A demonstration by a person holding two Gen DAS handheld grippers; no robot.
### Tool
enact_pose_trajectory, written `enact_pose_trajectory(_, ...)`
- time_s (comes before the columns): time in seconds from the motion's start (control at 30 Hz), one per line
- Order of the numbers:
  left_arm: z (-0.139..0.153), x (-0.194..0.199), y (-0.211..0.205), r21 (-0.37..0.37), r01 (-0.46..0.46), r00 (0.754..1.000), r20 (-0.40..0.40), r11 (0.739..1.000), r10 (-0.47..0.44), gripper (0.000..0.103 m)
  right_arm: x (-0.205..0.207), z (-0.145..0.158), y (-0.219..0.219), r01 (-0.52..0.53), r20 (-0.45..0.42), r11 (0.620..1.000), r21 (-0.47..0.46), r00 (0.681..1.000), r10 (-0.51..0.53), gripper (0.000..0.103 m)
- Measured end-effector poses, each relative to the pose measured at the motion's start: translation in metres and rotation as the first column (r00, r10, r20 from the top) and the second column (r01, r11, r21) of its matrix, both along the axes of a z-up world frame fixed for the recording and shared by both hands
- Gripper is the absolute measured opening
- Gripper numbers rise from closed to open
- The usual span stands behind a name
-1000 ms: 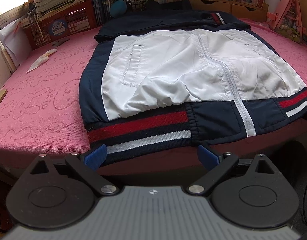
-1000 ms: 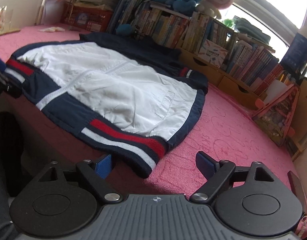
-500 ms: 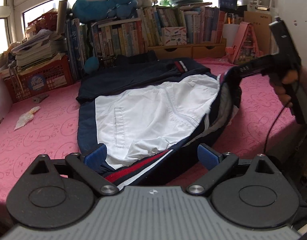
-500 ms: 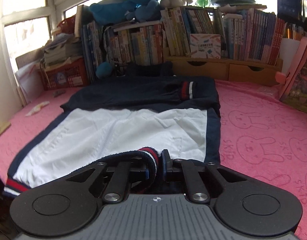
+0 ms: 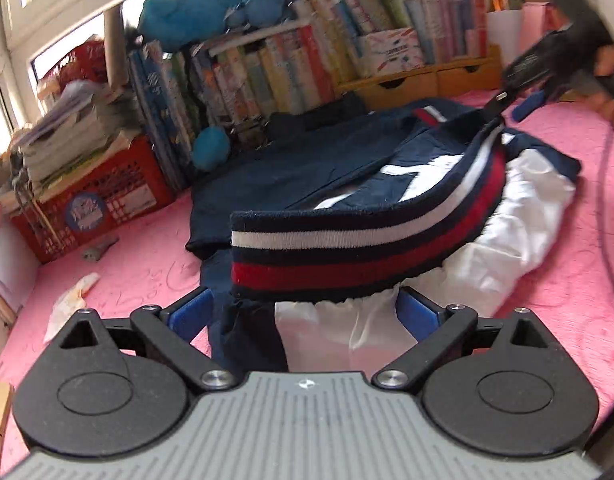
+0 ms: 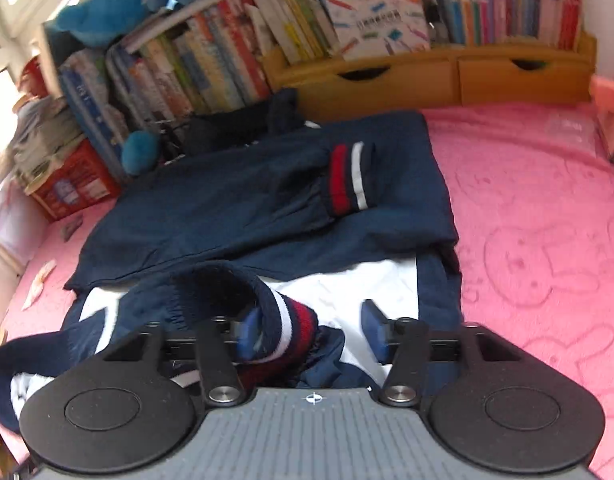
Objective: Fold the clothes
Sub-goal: 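Grasp the striped hem with both grippers and fold it toward the collar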
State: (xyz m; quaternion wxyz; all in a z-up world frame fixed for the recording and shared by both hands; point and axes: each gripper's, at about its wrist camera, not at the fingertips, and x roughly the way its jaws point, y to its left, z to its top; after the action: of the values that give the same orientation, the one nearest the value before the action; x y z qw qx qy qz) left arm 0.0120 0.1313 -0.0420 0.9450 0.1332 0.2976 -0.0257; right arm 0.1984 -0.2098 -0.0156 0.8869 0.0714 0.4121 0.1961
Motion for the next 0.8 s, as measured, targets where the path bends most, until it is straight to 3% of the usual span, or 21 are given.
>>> enact_pose_trajectory(0.1,-0.012,0.036,0.027,-0.118,-0.09,0.994,-0.074,0.989,0.082,0.099,-0.01,0.002,-0.002,-0.107,0.098,0.992,-0.069,0.989,0.114,0.071)
enact_pose_trajectory(0.2,-0.02,0.059,0.047,-0.249,-0.152,0.983,-0.141,0.956,0.12,0.099,-0.016,-0.005,0.005,-0.201,0.144,0.964,-0.174,0.963,0.227,0.071)
enact_pose_trajectory(0.33,-0.022,0.057,0.047,-0.293,-0.113,0.989,-0.125,0.95,0.079,0.098,-0.024,-0.014,0.014,-0.309,0.185,0.897,-0.316,0.907,0.378,0.071)
enact_pose_trajectory(0.4,-0.028,0.059,0.047,-0.35,-0.093,0.99,-0.131,0.932,0.05,0.098,-0.016,-0.024,0.028,-0.349,0.167,0.894,-0.282,0.9,0.403,0.072)
enact_pose_trajectory(0.47,-0.033,0.053,0.049,-0.419,-0.094,0.994,-0.085,0.903,0.065,0.096,-0.007,-0.036,0.04,-0.361,0.122,0.902,-0.238,0.91,0.397,0.072)
enact_pose_trajectory(0.53,-0.032,0.044,0.048,-0.434,-0.117,0.993,-0.045,0.893,0.108,0.067,-0.005,-0.045,0.048,-0.337,0.099,0.917,-0.215,0.926,0.364,0.055)
enact_pose_trajectory(0.57,-0.028,0.039,0.047,-0.44,-0.124,0.992,-0.032,0.89,0.122,0.038,-0.011,-0.043,0.048,-0.324,0.124,0.92,-0.221,0.926,0.356,0.044)
enact_pose_trajectory(0.6,-0.021,0.035,0.049,-0.469,-0.115,0.993,-0.019,0.876,0.12,0.024,-0.017,-0.038,0.045,-0.3,0.141,0.93,-0.213,0.932,0.333,0.018)
enact_pose_trajectory(0.63,-0.011,0.032,0.048,-0.481,-0.098,0.993,0.005,0.871,0.115,0.023,-0.023,-0.033,0.042,-0.276,0.157,0.939,-0.205,0.938,0.31,0.016)
enact_pose_trajectory(0.73,0.029,0.035,0.039,-0.423,-0.011,0.986,0.145,0.906,0.079,0.022,-0.041,-0.002,0.025,-0.227,0.268,0.964,-0.139,0.928,0.258,0.015)
enact_pose_trajectory(0.8,0.056,0.056,0.033,-0.369,0.038,0.971,0.233,0.929,0.053,0.022,-0.037,0.025,0.023,-0.181,0.368,0.973,-0.146,0.903,0.223,0.014)
